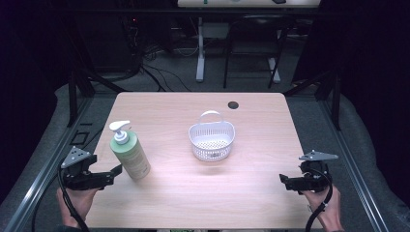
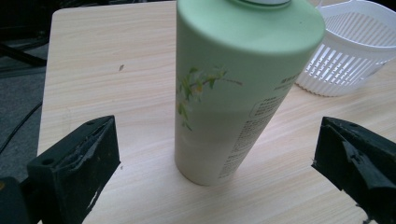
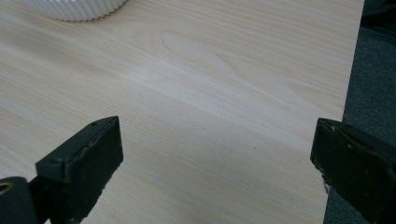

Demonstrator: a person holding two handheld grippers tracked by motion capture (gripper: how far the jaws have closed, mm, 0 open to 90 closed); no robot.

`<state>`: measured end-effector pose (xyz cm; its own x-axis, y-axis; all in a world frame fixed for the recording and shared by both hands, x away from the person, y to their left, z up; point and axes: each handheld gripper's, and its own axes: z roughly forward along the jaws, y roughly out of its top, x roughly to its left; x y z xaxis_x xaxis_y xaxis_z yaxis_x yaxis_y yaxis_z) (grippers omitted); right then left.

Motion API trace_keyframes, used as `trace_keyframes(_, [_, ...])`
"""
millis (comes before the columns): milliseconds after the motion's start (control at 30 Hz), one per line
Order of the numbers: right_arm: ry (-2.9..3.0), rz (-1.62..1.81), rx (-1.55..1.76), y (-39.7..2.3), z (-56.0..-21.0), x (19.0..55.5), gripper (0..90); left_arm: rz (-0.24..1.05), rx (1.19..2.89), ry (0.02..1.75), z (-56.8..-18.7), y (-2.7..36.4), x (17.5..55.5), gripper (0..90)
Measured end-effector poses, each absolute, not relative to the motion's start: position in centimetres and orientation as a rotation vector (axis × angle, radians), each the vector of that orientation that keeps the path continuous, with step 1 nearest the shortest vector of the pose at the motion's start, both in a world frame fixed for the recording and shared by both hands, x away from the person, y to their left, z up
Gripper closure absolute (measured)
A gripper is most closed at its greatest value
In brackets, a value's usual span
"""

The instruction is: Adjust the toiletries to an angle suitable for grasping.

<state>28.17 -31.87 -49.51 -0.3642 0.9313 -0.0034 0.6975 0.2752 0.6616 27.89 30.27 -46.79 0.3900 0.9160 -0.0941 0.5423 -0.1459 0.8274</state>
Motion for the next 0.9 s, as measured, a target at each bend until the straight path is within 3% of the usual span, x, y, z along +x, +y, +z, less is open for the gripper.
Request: trace_keyframes(900, [2.169,0.803,1.462,-31.6,-49.5,28.4,3.5,0.608,1.779,1.199,-44.1,28.3,29.6,0.0])
